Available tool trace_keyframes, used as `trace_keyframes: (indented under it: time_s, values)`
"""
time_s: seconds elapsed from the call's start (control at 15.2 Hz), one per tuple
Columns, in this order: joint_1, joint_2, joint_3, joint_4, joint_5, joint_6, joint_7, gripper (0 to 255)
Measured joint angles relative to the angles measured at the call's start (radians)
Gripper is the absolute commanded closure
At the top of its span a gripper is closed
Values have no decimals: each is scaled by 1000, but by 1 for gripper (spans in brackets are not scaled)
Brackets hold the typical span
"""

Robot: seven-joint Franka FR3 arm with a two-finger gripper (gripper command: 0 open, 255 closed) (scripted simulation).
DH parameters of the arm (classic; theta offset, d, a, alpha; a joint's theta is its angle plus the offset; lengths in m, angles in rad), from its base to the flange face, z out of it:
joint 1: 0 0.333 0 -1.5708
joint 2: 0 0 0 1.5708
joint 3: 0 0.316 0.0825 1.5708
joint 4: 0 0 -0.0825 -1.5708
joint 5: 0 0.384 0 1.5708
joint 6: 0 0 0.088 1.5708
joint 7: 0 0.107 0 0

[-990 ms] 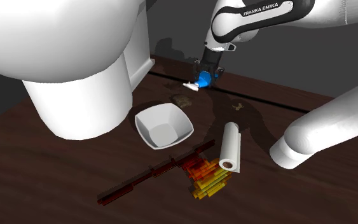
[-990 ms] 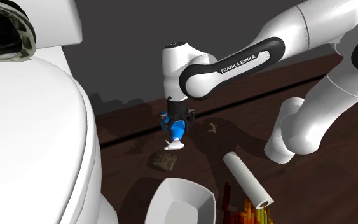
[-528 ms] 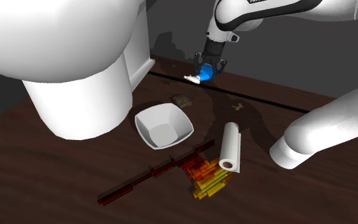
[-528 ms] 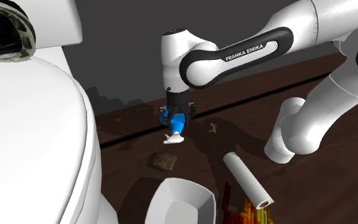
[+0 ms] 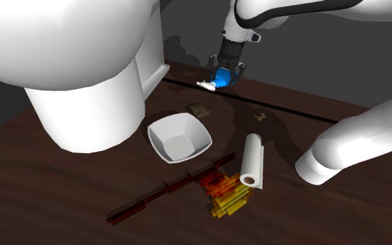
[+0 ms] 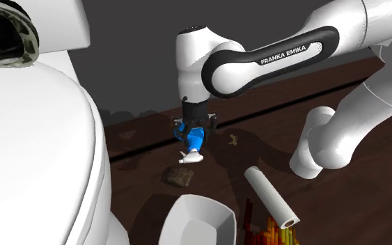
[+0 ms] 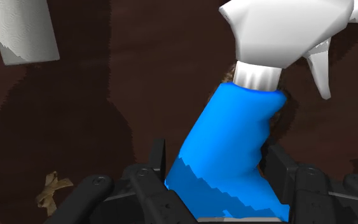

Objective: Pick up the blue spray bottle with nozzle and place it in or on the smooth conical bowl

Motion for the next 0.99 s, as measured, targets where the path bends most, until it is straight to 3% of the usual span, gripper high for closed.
trace_keyframes:
  time_s: [0.46,0.99]
  values:
    - [73,-24,113,0,52,12,161,255]
    - [141,35,260,71,74,45,367,255]
